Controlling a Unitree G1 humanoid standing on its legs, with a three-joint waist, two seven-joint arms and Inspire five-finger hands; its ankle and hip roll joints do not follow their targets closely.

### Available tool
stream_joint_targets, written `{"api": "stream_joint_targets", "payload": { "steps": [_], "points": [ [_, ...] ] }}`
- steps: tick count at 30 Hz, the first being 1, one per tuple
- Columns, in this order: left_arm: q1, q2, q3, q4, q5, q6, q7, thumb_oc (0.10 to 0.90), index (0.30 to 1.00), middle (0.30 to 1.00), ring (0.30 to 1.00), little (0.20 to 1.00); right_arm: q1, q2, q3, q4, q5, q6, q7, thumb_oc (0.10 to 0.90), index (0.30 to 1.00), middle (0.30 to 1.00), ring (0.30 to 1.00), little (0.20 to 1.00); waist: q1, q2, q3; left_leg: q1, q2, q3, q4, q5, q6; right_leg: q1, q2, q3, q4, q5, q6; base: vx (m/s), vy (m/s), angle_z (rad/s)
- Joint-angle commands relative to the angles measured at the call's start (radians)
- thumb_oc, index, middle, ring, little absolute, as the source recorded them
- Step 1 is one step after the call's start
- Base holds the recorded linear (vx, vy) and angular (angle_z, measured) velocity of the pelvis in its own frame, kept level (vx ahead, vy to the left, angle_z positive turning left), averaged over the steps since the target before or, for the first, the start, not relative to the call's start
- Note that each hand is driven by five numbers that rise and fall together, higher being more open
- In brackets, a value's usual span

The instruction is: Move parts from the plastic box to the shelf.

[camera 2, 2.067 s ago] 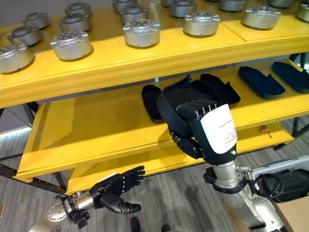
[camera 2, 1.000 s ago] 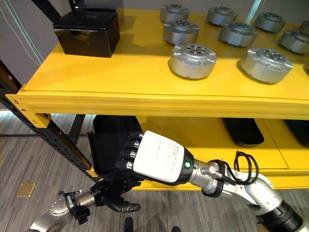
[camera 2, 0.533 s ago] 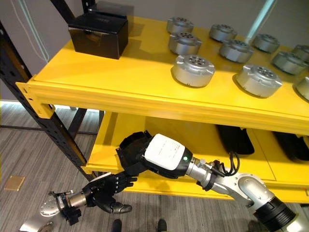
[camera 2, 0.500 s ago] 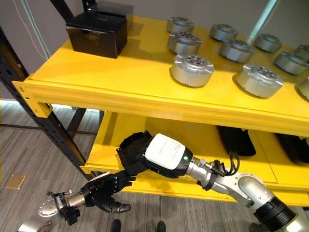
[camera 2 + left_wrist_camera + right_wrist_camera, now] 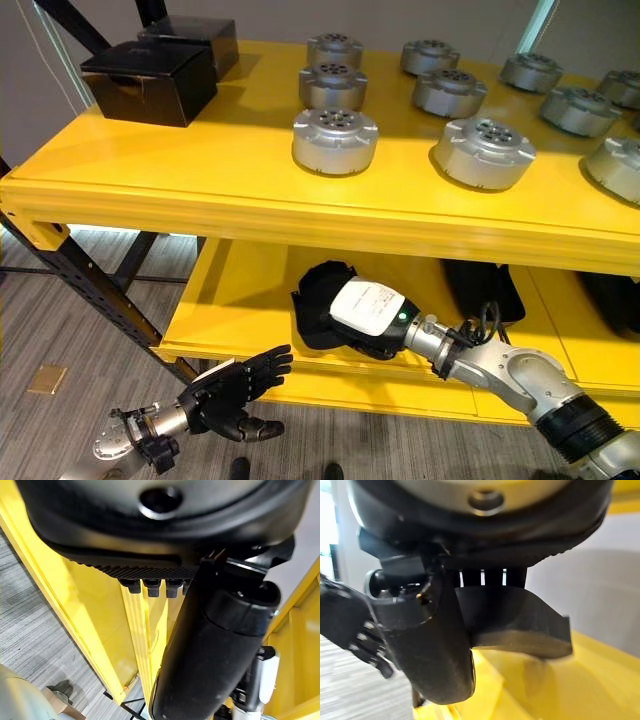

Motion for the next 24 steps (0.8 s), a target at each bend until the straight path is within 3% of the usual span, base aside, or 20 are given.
{"api": "stream_joint_targets", "payload": {
  "steps": [1, 3, 10, 24],
  "points": [
    [-0.069, 0.005, 0.008, -0.078, -0.044, -0.091, -0.052, 0.9, 1.0, 1.0, 1.0, 1.0, -0.065, 0.001, -0.072, -0.048, 0.038, 0.076, -0.074, 0.4, 0.3, 0.3, 0.3, 0.3, -0.015, -0.027, -0.021, 0.023, 0.034, 0.156, 0.154, -0.118, -0.084, -0.025, -0.026, -0.043, 0.122, -0.132, 0.017, 0.0, 0.025, 0.9],
    [-0.073, 0.003, 0.003, -0.077, -0.044, -0.089, -0.058, 0.9, 1.0, 1.0, 1.0, 1.0, -0.053, 0.008, -0.076, -0.025, 0.018, 0.083, -0.093, 0.4, 0.3, 0.3, 0.3, 0.3, -0.024, -0.022, -0.023, 0.033, 0.03, 0.16, 0.14, -0.115, -0.084, -0.027, -0.026, -0.04, 0.123, -0.133, 0.018, 0.01, 0.046, 0.72],
    [-0.1, 0.002, 0.007, -0.087, -0.032, -0.056, -0.079, 0.9, 1.0, 1.0, 1.0, 1.0, -0.03, 0.08, -0.056, 0.084, 0.013, 0.212, -0.091, 0.4, 0.3, 0.3, 0.3, 0.3, -0.046, 0.008, -0.044, 0.102, 0.014, 0.183, 0.007, -0.072, -0.087, -0.006, -0.031, -0.029, 0.085, -0.123, 0.038, 0.02, 0.047, 0.14],
    [-0.128, -0.007, 0.013, -0.077, -0.015, -0.037, -0.119, 0.9, 1.0, 1.0, 1.0, 1.0, -0.079, 0.182, -0.013, 0.273, 0.015, 0.317, -0.103, 0.4, 0.3, 0.3, 0.3, 0.3, -0.041, 0.022, -0.04, 0.105, 0.003, 0.191, -0.002, -0.081, -0.08, -0.003, -0.044, -0.033, 0.069, -0.114, 0.045, 0.0, 0.006, 0.03]
  ]
}}
